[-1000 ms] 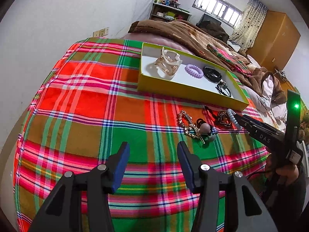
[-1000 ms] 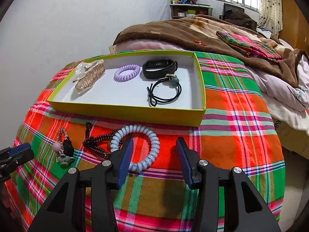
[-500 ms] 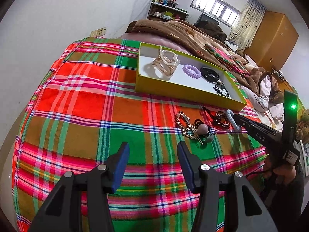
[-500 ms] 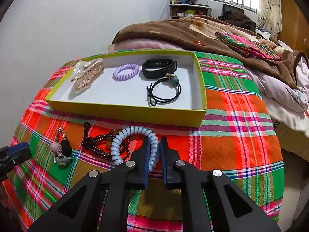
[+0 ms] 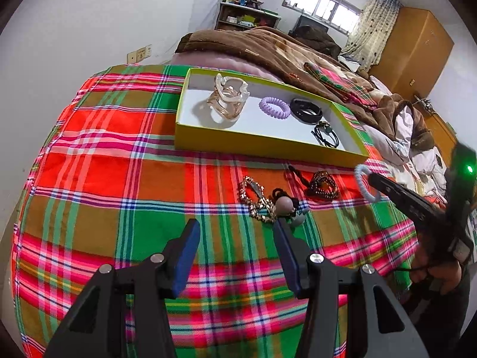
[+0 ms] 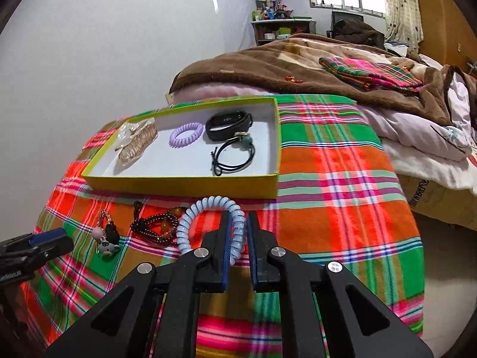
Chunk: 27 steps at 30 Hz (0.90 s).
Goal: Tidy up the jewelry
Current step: 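Lower the right gripper onto the white coil hair tie and grasp it, then grasp the gold rhinestone hair clip with the left gripper while the right gripper holds the hair tie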
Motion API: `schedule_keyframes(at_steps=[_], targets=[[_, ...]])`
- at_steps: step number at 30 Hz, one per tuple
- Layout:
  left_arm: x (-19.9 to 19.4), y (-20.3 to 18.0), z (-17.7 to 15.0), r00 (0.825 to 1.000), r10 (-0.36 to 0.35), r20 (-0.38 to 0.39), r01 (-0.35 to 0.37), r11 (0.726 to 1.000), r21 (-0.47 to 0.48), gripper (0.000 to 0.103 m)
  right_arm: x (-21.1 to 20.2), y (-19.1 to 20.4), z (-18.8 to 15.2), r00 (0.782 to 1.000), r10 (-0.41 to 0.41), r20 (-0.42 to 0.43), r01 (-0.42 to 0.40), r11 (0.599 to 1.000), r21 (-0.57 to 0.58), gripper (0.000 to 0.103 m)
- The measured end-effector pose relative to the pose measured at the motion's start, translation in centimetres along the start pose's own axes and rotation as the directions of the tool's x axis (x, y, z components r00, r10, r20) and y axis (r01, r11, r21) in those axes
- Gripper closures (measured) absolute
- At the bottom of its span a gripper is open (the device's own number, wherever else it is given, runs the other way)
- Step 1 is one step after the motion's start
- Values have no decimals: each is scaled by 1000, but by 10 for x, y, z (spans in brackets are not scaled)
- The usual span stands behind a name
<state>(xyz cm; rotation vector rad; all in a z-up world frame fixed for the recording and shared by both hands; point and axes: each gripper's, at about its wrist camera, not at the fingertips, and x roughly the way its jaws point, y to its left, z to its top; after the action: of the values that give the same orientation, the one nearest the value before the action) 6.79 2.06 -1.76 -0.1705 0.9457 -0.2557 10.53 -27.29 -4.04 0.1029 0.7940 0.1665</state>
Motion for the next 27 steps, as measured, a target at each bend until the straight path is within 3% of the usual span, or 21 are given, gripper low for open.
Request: schedule_keyframes(at_steps=[13,21,27], targets=[[29,-17,15,997,64,-40,-64,998,-2,50,-16,-12,-5,999,13,43,-13,1000,18,93],[40,-32,15,992,117,-52,-114,992,60,50,-17,-11,-6,999,22,50,-23,1000,15,93],[39,-26,14,980,197,-34,-193,977,89,50,-19,-11,-7,998,24,55,-25,1000,11,93]])
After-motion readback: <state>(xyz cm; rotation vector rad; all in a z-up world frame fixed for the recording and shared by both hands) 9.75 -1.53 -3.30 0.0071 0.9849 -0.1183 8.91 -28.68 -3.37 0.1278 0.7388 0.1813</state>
